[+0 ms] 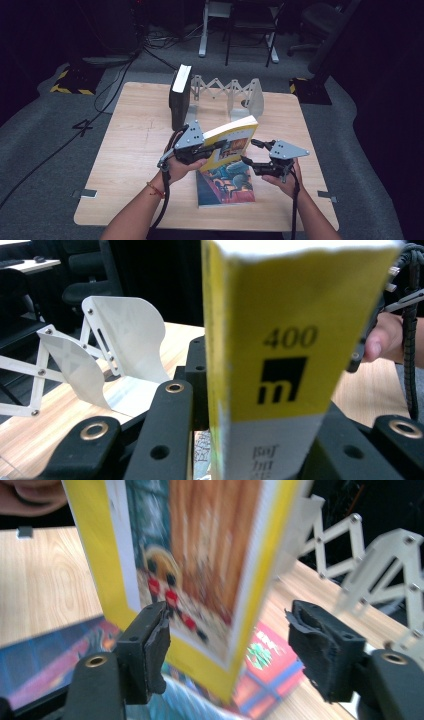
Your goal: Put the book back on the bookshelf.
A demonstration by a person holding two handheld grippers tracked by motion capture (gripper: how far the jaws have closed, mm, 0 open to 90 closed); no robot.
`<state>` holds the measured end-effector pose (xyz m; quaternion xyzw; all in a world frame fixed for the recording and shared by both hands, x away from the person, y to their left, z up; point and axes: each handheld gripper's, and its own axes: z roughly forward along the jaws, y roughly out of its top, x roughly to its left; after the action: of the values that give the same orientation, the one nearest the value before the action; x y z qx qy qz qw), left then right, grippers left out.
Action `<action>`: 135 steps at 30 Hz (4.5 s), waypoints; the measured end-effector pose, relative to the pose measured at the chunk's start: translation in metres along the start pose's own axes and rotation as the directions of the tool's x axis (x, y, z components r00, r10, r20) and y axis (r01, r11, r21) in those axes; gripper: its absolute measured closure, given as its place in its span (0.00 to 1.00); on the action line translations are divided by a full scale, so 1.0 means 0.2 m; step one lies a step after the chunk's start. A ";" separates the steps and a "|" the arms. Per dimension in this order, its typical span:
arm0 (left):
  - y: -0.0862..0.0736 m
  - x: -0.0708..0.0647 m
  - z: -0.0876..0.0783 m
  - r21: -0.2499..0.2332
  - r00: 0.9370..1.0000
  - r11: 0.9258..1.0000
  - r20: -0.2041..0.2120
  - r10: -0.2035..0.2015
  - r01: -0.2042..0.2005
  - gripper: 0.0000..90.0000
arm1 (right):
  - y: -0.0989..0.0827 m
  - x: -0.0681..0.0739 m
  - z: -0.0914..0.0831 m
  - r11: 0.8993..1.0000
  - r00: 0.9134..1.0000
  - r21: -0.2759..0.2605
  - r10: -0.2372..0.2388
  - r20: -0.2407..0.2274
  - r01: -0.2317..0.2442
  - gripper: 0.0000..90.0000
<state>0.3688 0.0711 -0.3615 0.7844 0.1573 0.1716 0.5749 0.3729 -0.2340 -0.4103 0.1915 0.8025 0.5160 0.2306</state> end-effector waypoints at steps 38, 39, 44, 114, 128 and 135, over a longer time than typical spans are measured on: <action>-0.07 0.15 -0.23 0.000 0.964 0.997 -0.256 -0.079 0.081 0.84 | -0.54 -0.05 -0.24 0.942 0.988 0.299 0.137 0.071 -0.153 0.31; -0.07 0.16 -0.24 0.006 0.957 0.997 -0.279 -0.074 0.079 0.84 | -0.54 -0.04 -0.24 0.942 0.988 0.300 0.138 0.070 -0.153 0.31; -0.07 0.22 -0.23 0.010 0.924 0.994 -0.369 -0.099 0.111 0.84 | -0.55 -0.04 -0.22 0.938 0.989 0.315 0.129 0.067 -0.144 0.31; -0.24 0.44 0.14 -0.104 0.656 0.954 -0.705 -0.270 0.281 0.83 | -0.56 -0.02 -0.19 0.933 0.996 0.348 0.073 0.059 -0.089 0.33; -0.24 0.44 0.17 -0.085 0.666 0.957 -0.701 -0.256 0.278 0.82 | -0.56 -0.01 -0.17 0.931 0.997 0.357 0.068 0.044 -0.080 0.33; -0.25 0.43 0.14 -0.071 0.675 0.955 -0.693 -0.254 0.287 0.76 | -0.57 -0.02 -0.19 0.931 0.996 0.354 0.076 0.051 -0.089 0.33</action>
<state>0.4567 0.1000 -0.4100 0.6426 0.4792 0.3629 0.4752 0.3466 -0.3083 -0.5001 0.2728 0.8694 0.3680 0.1850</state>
